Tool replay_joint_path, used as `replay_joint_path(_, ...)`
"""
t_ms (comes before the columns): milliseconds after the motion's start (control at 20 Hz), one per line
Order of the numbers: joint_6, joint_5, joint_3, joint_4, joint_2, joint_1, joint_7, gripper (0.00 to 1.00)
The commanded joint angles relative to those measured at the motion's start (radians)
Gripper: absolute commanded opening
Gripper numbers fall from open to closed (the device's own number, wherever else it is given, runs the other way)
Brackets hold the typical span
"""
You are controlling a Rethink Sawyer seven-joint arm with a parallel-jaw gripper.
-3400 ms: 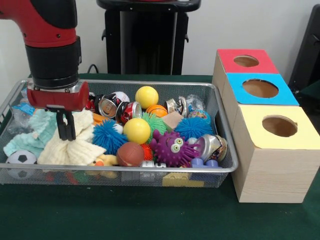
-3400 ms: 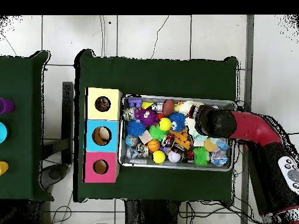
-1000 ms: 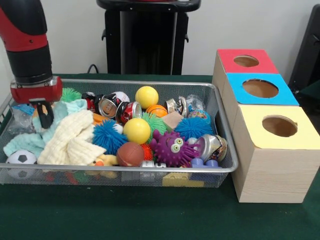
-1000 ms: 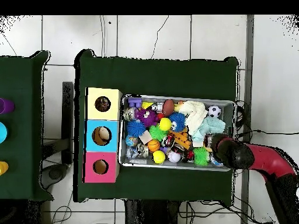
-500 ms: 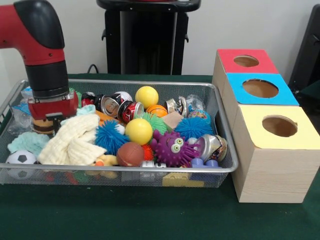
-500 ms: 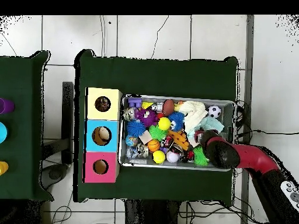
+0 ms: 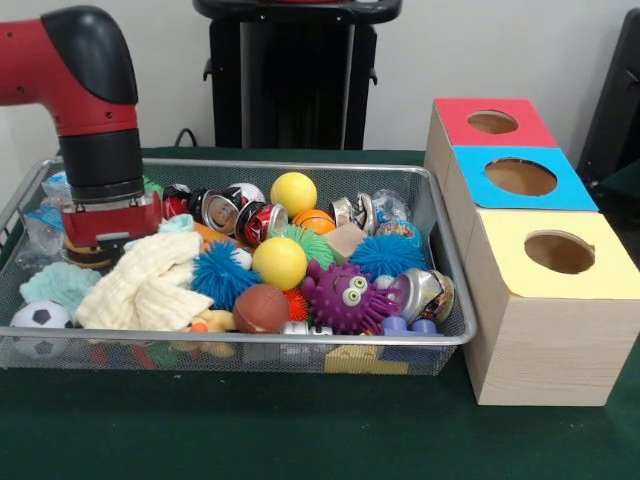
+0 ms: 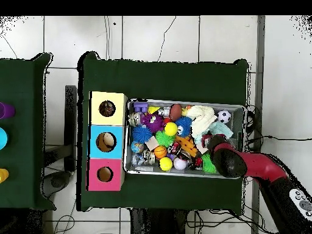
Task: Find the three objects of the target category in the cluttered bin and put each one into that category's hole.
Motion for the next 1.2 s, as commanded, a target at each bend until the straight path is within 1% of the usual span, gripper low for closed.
replay_joint_path(50, -0.122, -0.034, -0.054, 0.086, 0.125, 0.062, 0.123, 0.00)
replay_joint_path(150, -0.133, -0.025, -0.054, 0.108, 0.130, 0.051, 0.125, 0.00)
replay_joint_path(250, -0.153, -0.021, -0.064, 0.135, 0.120, 0.052, 0.133, 0.00)
replay_joint_path(400, -0.223, -0.013, -0.108, 0.182, 0.085, 0.085, 0.175, 0.00)
replay_joint_path(600, -0.267, 0.021, -0.150, 0.228, 0.062, 0.111, 0.196, 0.00)
replay_joint_path(850, -0.276, 0.046, -0.152, 0.246, 0.086, 0.091, 0.176, 0.00)
replay_joint_path(1200, -0.298, 0.053, -0.153, 0.251, 0.128, 0.067, 0.158, 0.00)
